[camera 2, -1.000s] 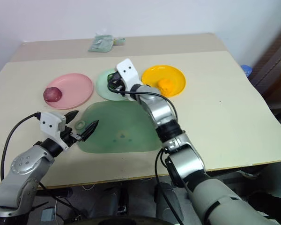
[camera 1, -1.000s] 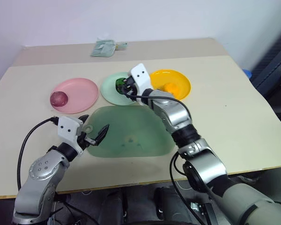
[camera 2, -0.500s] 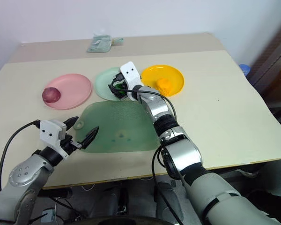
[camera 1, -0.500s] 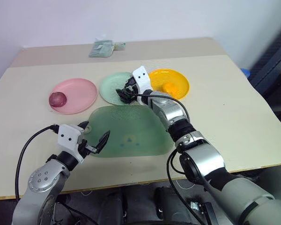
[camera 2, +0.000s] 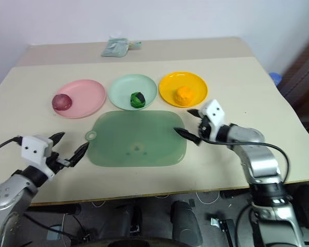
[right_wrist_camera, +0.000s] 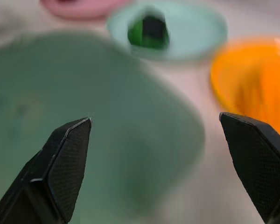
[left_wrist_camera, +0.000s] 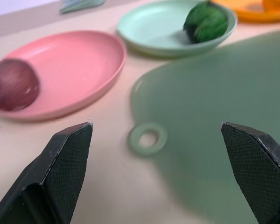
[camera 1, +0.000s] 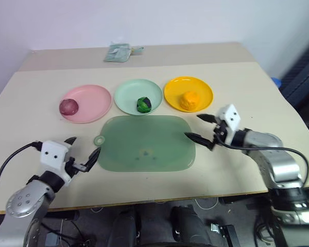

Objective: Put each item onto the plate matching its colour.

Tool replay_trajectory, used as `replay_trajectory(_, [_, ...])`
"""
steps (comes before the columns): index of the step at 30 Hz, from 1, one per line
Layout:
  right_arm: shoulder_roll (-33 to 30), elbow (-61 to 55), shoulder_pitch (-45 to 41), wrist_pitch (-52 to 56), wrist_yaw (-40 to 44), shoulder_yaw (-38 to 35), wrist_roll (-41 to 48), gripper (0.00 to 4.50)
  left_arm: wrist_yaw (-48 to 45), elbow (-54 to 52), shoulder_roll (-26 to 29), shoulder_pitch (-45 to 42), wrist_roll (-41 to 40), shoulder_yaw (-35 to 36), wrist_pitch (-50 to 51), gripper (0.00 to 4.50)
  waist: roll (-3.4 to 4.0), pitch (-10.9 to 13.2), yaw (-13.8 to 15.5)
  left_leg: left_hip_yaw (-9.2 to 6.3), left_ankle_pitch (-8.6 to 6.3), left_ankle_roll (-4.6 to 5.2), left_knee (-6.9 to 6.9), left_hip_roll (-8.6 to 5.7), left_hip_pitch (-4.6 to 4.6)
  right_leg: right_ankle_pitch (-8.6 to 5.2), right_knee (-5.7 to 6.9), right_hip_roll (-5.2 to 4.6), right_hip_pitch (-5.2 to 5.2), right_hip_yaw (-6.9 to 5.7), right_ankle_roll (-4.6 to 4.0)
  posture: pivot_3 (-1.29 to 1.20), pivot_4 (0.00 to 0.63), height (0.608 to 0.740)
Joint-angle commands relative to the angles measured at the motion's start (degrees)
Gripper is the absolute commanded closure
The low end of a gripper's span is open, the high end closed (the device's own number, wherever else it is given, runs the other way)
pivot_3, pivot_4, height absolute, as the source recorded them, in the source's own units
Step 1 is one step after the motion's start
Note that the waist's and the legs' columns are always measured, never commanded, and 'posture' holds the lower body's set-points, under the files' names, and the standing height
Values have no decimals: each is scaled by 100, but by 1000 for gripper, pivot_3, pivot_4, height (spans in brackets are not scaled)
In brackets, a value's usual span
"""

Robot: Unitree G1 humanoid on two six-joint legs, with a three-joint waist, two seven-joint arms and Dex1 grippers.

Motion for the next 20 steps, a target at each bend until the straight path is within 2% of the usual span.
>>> replay_trajectory(1, [-256, -450, 385, 75, 17, -412, 232, 36, -145, -72, 47, 80, -81, 229, -161, 0, -3, 1, -5, 0, 0, 0, 1, 1, 3, 0, -1, 2, 2, 1, 0, 0, 150, 740])
replay_trajectory(8, [-499, -183, 566, -56, -8, -680, 204, 36, -158, -137, 28, 126, -32, 226, -73, 0, -4, 1, 30, -1, 0, 0, 2, 1, -2, 0, -15, 7, 2, 2, 0, 0, 150, 740])
replay_trajectory(20, [-442, 275, 173, -245, -47, -355, 106, 36, 191, -476, -291, 241, 7, 18, 53, 0, -7, 2, 32, -3, 0, 1, 2, -1, -1, 2, -24, 8, 11, 2, 1, 0, 150, 740])
